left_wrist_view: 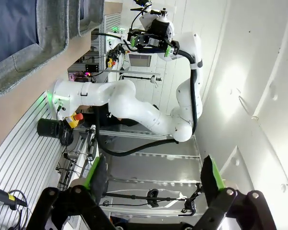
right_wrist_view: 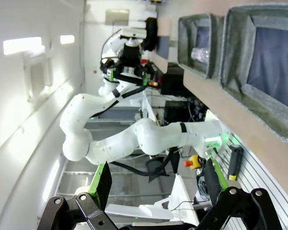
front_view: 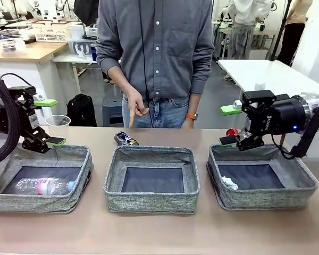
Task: Sort the waste into the appropriate baskets.
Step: Pick up the waste item pointed out by the person.
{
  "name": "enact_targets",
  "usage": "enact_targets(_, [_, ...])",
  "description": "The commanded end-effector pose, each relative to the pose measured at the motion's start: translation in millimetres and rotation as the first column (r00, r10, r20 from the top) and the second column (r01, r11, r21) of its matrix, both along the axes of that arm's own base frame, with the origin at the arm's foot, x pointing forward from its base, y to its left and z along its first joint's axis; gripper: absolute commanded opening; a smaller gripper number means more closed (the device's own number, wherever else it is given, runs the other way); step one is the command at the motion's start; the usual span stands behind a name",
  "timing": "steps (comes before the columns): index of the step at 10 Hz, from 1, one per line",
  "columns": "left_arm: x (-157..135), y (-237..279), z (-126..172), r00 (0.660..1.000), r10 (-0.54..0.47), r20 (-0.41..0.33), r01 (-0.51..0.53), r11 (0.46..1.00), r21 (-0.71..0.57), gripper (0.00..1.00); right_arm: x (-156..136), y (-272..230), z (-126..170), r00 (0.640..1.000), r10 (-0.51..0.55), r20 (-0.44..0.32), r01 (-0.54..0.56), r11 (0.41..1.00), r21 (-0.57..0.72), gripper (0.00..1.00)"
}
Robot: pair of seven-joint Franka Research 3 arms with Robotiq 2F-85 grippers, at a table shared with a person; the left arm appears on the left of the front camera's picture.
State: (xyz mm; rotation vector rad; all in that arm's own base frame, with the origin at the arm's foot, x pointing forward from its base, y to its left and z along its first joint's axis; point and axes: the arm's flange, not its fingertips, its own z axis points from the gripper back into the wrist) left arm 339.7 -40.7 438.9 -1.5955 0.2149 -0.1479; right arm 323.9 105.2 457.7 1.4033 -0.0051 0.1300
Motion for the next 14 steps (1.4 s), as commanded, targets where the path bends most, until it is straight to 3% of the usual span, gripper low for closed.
enact_targets(1, [-1.1,-0.4,2.1,1.000,0.004,0.001,-0.004,1.000,-0.021,1.00,0.2,1.8,5.0,1.000,-0.009,-0.011,0.009,1.000,0.022,1.00])
enact_targets(4, [0.0,0.0,0.0,1.000,0.000,0.000,0.000,1.000,0.000,1.00,0.2,1.8,5.0,1.000,-0.009,-0.011,0.009,1.000,0.022,1.00])
enact_targets(5, [-0.4,-6.7,20.7,0.936,0.189,0.297,-0.273,0.923,0.270,1.00,0.2,1.8,5.0,1.000,-0.009,-0.011,0.009,1.000,0.022,1.00])
enact_targets(7, [12.6,-40.8,37.7,0.827,0.059,0.558,-0.391,0.774,0.498,1.00,0.2,1.8,5.0,1.000,-0.009,-0.011,0.009,1.000,0.022,1.00])
enact_targets(8, [21.2,-62.1,42.7,0.823,-0.001,0.569,-0.413,0.687,0.598,1.00,0.2,1.8,5.0,1.000,-0.009,-0.011,0.009,1.000,0.022,1.00])
enact_targets(9, [30.2,-87.9,49.0,0.857,-0.026,0.514,-0.383,0.635,0.671,1.00,0.2,1.8,5.0,1.000,-0.009,-0.011,0.009,1.000,0.022,1.00])
enact_targets(10, [37.4,-109.1,52.9,0.918,0.089,0.388,-0.356,0.619,0.700,1.00,0.2,1.8,5.0,1.000,-0.009,-0.011,0.009,1.000,0.022,1.00])
enact_targets(11, [41.5,-132.1,58.9,0.939,0.089,0.331,-0.311,0.628,0.713,1.00,0.2,1.8,5.0,1.000,-0.009,-0.011,0.009,1.000,0.022,1.00])
enact_targets(12, [46.0,-153.8,66.2,0.895,-0.024,0.446,-0.349,0.585,0.732,1.00,0.2,1.8,5.0,1.000,-0.009,-0.011,0.009,1.000,0.022,1.00])
enact_targets(13, [51.8,-174.9,69.6,0.772,-0.269,0.576,-0.372,0.544,0.752,1.00,0.2,1.8,5.0,1.000,-0.009,-0.011,0.009,1.000,0.022,1.00])
enact_targets(14, [63.2,-186.8,71.5,0.721,-0.297,0.626,-0.425,0.525,0.737,1.00,0.2,1.8,5.0,1.000,-0.009,-0.011,0.009,1.000,0.022,1.00])
